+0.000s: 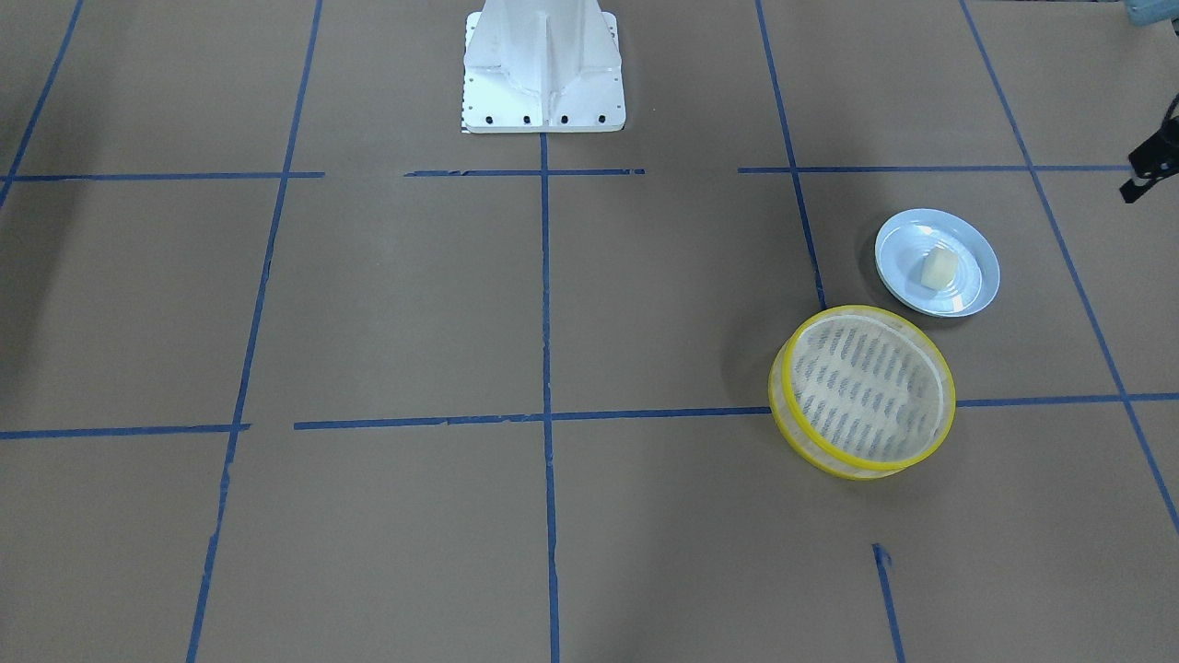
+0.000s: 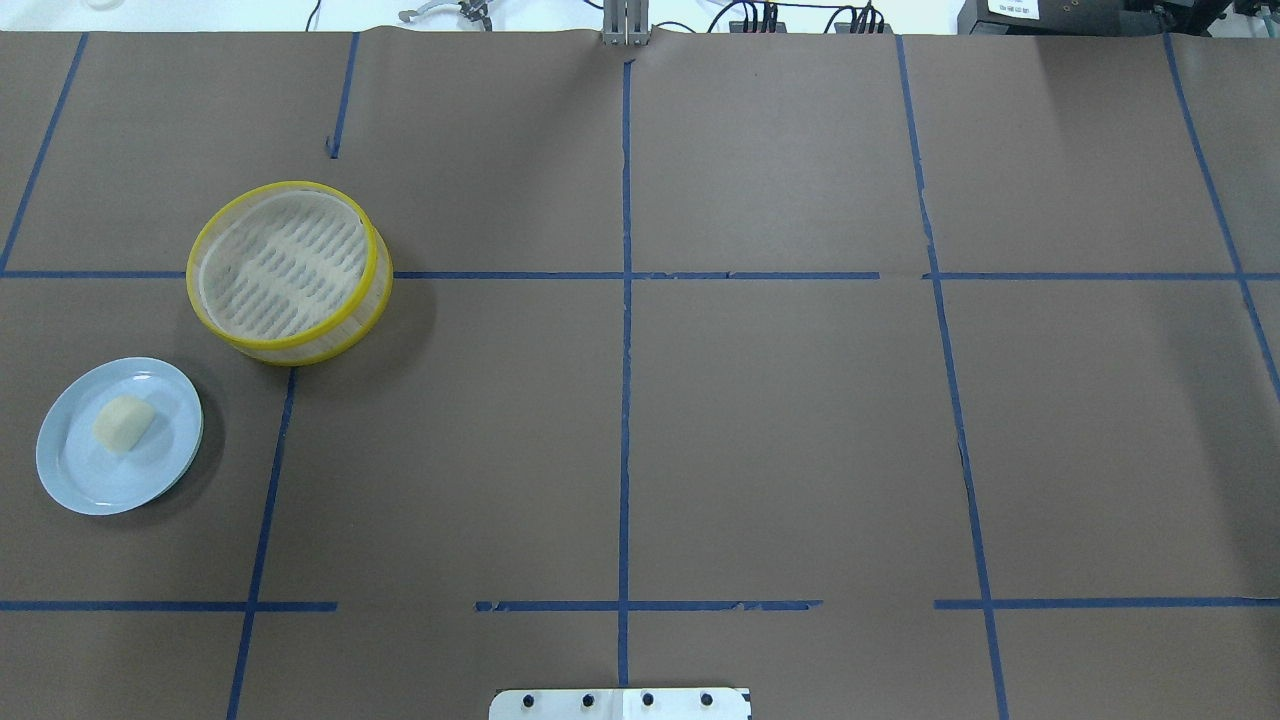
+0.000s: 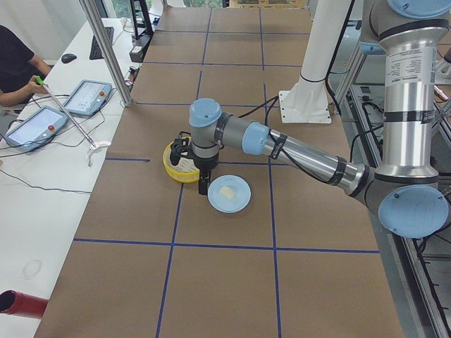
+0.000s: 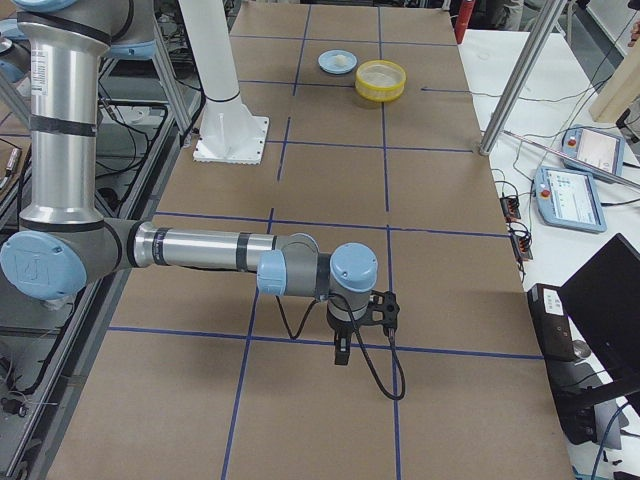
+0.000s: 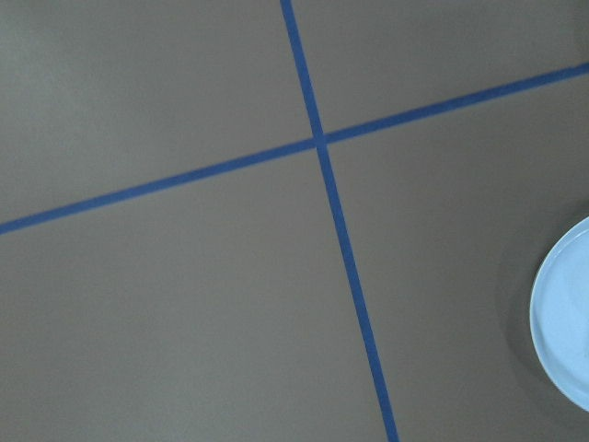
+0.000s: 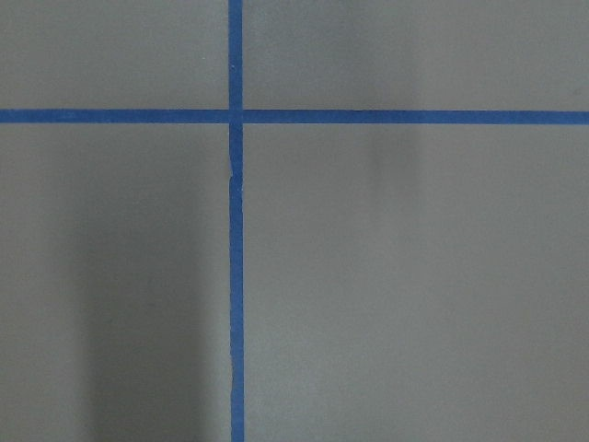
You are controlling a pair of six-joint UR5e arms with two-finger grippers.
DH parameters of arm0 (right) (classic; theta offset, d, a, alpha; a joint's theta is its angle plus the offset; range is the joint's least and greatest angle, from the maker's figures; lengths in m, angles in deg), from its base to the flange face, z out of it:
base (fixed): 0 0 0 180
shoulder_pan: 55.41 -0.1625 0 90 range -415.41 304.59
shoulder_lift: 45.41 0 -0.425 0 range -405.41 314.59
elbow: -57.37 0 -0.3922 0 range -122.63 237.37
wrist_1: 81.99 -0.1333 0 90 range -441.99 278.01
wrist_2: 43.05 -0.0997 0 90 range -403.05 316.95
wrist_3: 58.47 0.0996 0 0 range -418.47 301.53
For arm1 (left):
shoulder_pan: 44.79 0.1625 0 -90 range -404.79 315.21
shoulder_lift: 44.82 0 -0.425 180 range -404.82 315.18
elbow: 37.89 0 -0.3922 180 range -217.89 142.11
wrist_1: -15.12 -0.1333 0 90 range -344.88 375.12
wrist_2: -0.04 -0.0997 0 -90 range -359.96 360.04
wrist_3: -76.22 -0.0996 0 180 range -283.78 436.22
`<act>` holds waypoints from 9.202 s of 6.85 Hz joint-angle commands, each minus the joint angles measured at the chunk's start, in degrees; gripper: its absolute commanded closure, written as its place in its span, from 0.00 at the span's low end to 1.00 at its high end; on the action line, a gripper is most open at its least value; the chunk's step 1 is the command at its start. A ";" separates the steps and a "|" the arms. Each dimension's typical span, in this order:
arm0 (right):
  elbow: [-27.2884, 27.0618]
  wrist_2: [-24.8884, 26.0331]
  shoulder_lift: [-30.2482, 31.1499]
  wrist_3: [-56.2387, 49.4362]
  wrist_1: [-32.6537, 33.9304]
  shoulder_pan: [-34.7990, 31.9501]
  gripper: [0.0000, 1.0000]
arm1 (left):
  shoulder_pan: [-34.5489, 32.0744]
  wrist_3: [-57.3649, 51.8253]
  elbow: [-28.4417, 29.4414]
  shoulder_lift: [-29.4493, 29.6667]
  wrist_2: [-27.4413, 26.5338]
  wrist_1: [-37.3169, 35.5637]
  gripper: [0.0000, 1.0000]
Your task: Place bun in steamer
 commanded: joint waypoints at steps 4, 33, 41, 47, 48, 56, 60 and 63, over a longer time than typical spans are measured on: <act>0.06 0.00 0.03 0.00 0.00 0.00 0.00 | 20.33 27.75 11.44 0.10 -6.84 24.98 0.00; -0.02 0.00 0.03 0.00 0.00 0.00 0.00 | 13.96 7.76 3.63 19.29 -4.76 -14.47 0.79; -0.02 0.00 0.03 0.00 0.00 0.00 0.00 | 21.25 14.96 32.28 33.94 -4.76 4.62 0.79; -0.02 0.00 0.03 0.00 0.00 0.00 0.00 | 23.01 14.97 35.12 33.23 -8.36 8.87 0.41; 0.06 0.00 0.03 0.00 0.00 0.00 0.00 | 23.01 14.97 35.03 33.23 -8.36 8.96 0.12; -0.02 0.00 0.03 0.00 0.00 0.00 0.00 | -0.57 -9.90 18.50 20.43 -3.92 8.17 0.00; -0.02 0.00 0.03 0.00 0.00 0.00 0.00 | -13.89 -28.81 20.17 3.39 1.39 8.78 0.00; 0.06 0.00 0.03 0.00 0.00 0.00 0.00 | -15.48 -28.54 22.72 -3.06 1.66 8.52 0.00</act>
